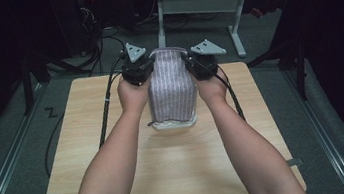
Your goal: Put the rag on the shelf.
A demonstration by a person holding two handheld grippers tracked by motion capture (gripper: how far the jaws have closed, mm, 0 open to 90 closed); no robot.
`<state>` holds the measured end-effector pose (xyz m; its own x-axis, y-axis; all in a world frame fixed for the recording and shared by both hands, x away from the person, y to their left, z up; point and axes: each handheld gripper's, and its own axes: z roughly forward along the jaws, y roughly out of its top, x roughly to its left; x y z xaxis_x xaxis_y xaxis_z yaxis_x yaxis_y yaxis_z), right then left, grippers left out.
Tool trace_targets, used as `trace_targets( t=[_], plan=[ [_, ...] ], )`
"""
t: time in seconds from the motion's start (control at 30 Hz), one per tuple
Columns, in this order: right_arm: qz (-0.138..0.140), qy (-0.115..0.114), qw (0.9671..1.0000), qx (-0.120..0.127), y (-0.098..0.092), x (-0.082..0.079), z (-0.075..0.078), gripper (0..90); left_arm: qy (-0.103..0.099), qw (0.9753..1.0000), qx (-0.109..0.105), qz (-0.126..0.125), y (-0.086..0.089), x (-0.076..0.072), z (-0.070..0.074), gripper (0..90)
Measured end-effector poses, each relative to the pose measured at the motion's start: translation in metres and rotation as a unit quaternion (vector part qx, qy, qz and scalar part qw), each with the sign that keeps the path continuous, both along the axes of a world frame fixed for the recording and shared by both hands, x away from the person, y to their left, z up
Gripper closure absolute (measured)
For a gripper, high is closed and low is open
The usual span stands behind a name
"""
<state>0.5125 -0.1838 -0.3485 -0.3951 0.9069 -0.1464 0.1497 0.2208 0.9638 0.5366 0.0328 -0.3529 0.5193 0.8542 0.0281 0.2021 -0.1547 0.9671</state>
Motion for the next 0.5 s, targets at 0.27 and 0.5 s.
trace_targets(
  t=[0.27,0.5],
  plan=[
    [-0.012,0.036,0.9992,0.01,-0.003,0.014,-0.014,69.9,0.048,0.9988,-0.005,-0.007,-0.002,0.011,-0.015,67.8],
    [-0.017,0.046,0.9986,0.017,-0.009,0.015,-0.013,58.8,0.056,0.9978,-0.034,-0.012,0.004,0.008,-0.014,54.3]
  ],
)
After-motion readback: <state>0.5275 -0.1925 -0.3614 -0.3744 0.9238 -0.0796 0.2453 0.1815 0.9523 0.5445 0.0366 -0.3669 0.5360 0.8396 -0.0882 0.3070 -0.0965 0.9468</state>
